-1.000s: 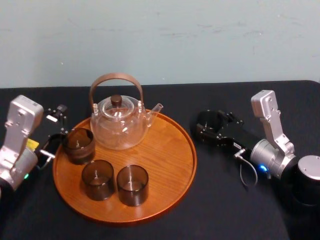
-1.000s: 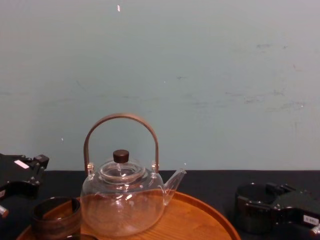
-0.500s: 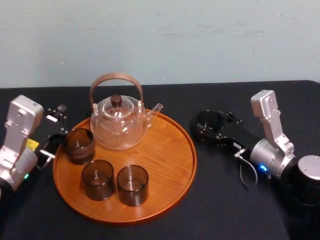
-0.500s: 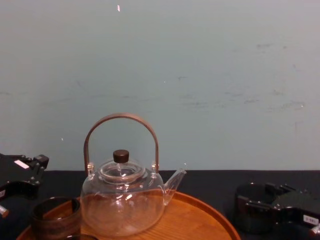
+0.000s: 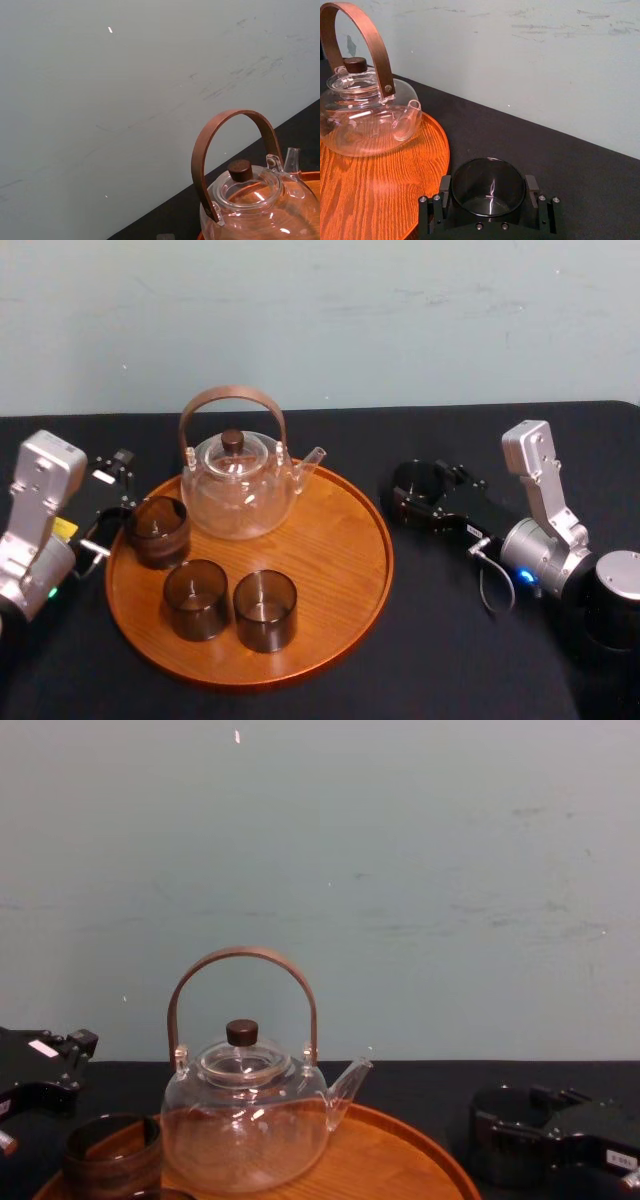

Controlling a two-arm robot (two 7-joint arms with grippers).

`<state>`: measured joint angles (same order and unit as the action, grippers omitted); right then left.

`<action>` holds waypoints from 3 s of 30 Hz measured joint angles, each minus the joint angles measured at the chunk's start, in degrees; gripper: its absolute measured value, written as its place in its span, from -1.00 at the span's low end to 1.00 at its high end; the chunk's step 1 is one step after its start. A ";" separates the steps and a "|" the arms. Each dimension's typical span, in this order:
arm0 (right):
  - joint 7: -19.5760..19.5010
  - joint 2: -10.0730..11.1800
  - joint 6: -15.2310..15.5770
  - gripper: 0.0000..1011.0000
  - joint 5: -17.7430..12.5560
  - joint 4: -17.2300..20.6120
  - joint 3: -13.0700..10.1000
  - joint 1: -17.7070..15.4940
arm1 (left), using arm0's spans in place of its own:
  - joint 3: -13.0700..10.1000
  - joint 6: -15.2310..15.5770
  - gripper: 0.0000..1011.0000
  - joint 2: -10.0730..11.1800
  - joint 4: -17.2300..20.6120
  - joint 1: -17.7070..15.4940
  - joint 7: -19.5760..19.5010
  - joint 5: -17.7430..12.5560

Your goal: Pick up the glass from the table and place it on the tray.

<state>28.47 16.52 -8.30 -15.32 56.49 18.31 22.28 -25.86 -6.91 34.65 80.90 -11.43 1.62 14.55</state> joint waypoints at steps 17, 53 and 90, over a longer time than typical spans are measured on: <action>-0.23 2.57 -0.70 0.78 -0.69 9.87 -0.45 -4.10 | 0.00 0.00 -1.00 0.00 0.00 0.00 -0.01 0.00; 4.31 1.14 -2.54 0.78 -2.42 11.45 7.40 -3.90 | 0.00 0.00 -1.00 0.00 0.00 0.00 -0.01 0.00; 4.58 0.11 -3.22 0.98 -1.34 7.42 8.81 -2.16 | 0.00 0.00 -1.00 0.00 0.00 0.00 0.00 0.00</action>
<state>33.04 16.63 -11.52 -16.66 63.91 27.12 20.13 -25.86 -6.91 34.65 80.90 -11.43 1.62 14.55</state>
